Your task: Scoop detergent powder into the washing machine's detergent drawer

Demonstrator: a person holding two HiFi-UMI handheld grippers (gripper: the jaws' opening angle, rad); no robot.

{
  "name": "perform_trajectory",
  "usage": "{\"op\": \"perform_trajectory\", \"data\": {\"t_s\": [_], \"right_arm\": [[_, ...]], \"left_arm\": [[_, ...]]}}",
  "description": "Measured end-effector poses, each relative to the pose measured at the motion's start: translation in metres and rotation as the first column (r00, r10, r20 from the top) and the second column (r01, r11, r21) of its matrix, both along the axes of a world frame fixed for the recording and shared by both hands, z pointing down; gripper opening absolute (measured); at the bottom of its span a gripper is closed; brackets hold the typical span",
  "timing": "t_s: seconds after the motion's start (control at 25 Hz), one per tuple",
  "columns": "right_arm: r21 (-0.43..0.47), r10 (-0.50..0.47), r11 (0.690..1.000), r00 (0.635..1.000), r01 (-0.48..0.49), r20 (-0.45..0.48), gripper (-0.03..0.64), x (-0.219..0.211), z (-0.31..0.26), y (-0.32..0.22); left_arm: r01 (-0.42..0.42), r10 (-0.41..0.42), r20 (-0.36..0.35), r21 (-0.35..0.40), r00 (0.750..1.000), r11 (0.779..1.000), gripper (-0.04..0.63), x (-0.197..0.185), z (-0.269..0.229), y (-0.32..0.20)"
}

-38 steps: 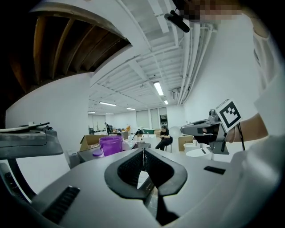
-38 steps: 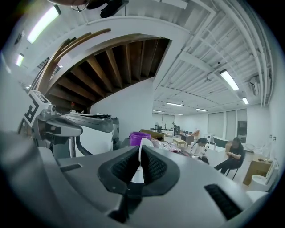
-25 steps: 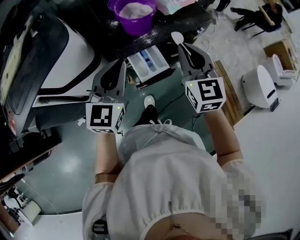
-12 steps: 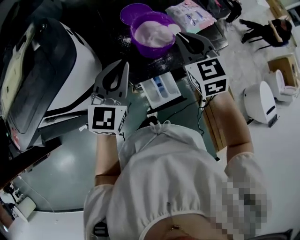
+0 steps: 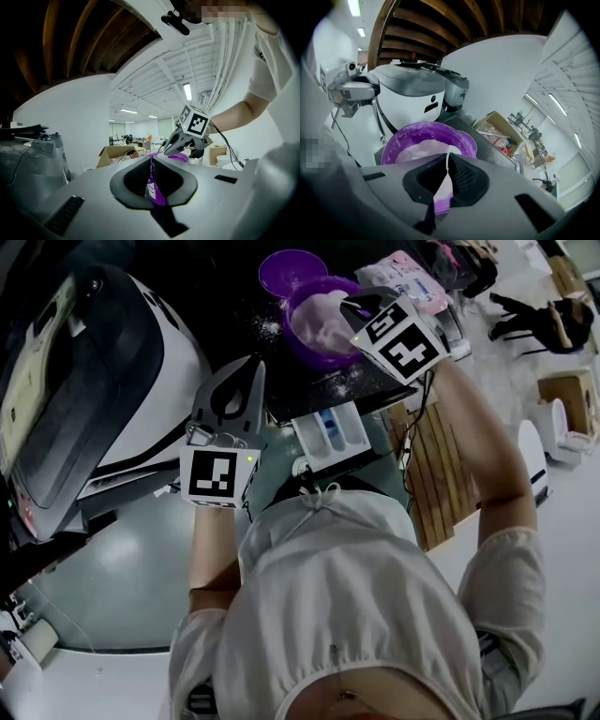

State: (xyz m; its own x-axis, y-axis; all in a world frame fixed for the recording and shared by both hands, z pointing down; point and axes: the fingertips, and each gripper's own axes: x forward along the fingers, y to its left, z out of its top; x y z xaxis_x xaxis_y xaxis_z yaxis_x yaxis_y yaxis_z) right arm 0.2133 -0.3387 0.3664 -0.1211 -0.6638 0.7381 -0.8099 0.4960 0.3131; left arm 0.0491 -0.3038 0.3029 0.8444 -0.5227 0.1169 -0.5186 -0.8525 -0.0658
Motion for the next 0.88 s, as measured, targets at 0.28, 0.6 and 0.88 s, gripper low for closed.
{"op": "perform_trajectory", "data": {"t_s": [0.28,0.6,0.88], "right_arm": [[-0.146,-0.082,0.987,0.988,0.064,-0.128,0.009,0.001,0.023,-0.018],[-0.270,-0.155,0.958,0.970,0.100,-0.188,0.009,-0.002,0.036,-0.025],[-0.351,-0.187,0.925,0.978,0.145,-0.088,0.009,-0.018,0.048,-0.011]], "left_arm": [[0.045,-0.044,-0.003,0.024,0.999,0.999,0.026,-0.007,-0.002,-0.007],[0.093,-0.094,0.008,0.033,0.996,0.995,0.026,-0.019,-0.002,0.000],[0.143,-0.143,0.021,0.033,0.989,0.989,0.026,-0.031,-0.001,0.008]]}}
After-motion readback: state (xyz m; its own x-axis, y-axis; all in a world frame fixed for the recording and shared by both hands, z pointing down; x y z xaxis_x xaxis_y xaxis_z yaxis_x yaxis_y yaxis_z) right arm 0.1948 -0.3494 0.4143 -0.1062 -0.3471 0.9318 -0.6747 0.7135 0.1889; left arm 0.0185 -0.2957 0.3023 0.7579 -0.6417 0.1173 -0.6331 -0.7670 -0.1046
